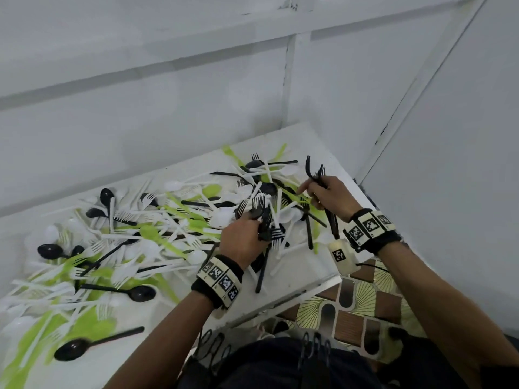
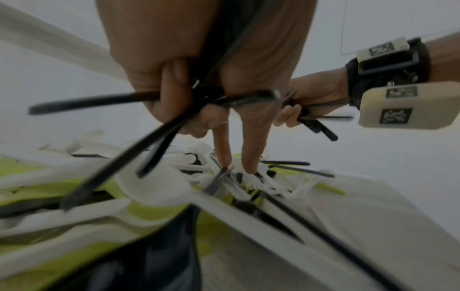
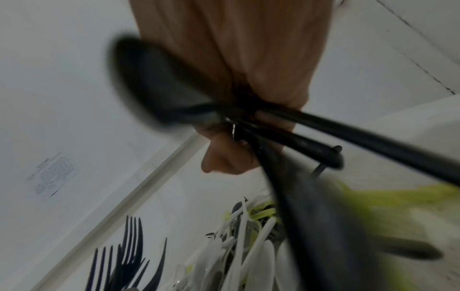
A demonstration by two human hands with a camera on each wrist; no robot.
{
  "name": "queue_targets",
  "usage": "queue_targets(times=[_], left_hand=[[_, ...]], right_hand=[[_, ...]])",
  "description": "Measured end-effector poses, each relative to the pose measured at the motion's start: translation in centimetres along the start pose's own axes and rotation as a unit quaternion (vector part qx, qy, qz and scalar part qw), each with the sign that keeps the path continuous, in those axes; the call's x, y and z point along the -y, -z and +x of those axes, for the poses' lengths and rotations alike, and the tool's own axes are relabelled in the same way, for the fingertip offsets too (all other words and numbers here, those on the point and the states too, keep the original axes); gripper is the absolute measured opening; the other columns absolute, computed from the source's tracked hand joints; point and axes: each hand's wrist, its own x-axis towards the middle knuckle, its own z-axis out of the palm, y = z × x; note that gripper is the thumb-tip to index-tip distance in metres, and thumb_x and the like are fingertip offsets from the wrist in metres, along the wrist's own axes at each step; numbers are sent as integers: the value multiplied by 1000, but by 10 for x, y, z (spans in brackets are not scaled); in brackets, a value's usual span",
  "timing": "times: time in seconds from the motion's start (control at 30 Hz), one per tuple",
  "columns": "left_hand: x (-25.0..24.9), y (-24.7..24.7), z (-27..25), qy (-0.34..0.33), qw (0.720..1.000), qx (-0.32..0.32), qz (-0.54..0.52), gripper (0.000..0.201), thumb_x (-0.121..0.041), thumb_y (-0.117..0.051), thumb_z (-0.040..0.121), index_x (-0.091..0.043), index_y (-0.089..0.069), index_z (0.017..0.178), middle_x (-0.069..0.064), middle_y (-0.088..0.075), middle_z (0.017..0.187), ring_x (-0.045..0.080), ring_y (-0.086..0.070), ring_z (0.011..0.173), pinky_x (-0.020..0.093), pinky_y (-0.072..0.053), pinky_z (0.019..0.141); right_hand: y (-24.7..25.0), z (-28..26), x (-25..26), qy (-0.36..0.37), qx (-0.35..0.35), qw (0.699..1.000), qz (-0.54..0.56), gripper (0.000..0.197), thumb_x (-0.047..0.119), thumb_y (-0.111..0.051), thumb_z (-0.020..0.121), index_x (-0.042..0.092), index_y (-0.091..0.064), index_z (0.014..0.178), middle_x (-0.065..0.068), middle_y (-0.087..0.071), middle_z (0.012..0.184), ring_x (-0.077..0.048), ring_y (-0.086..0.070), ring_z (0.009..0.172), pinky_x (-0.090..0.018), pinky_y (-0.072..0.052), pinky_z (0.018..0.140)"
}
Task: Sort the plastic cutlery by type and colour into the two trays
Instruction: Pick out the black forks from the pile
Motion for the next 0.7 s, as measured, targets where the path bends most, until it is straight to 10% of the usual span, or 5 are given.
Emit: queue_targets(times=[0.27,0.43,0.7], left_hand=[[7,-1,4,93,993,8,68,29,-37,-56,92,-13,-63,105,8,-55,120,35,-66,93,37,-48,70],[29,5,-3,130,991,-11,41,26,-39,-62,89,-15,-63,100,5,-58,117,34,-65,98,38,-50,72],[104,19,-34,234,971,-48,-25,22,-43,-72,86,-24,-61,86,3,-61,108,30,-64,100,35,-46,72]], right_hand=[[5,13,-9,16,2,999,-30,30,9,-44,101,17,-73,101,-3,-63,79,-14,-51,42,-20,-42,43],[-19,22,-8,88,20,983,-162,22,31,-60,100,24,-66,80,0,-63,69,-12,-57,58,-17,-44,55],[-70,30,8,201,53,950,-234,10,27,-66,95,18,-69,91,4,-61,76,-19,-59,77,-30,-45,71]])
